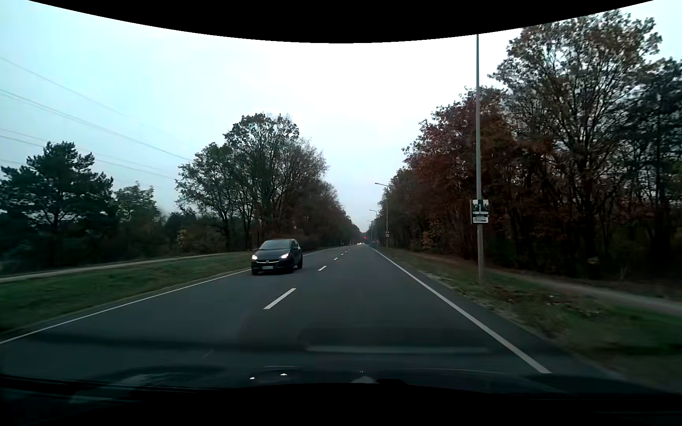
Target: Follow the waypoints while adhering to traffic rules and regulations
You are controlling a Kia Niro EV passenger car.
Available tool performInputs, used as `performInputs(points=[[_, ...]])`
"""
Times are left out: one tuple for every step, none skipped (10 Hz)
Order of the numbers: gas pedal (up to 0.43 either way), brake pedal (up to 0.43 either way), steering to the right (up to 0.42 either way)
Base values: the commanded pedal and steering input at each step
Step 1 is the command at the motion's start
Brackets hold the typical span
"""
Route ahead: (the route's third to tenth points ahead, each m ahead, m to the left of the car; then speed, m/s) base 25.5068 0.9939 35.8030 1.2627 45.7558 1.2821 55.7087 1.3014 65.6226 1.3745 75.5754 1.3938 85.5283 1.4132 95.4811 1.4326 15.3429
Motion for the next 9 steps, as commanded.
performInputs(points=[[0.169,0.0,0.001],[0.157,0.0,0.001],[0.157,0.0,0.001],[0.157,0.0,0.001],[0.157,0.0,0.001],[0.157,0.0,0.001],[0.157,0.0,0.001],[0.157,0.0,0.001],[0.157,0.0,0.001]])
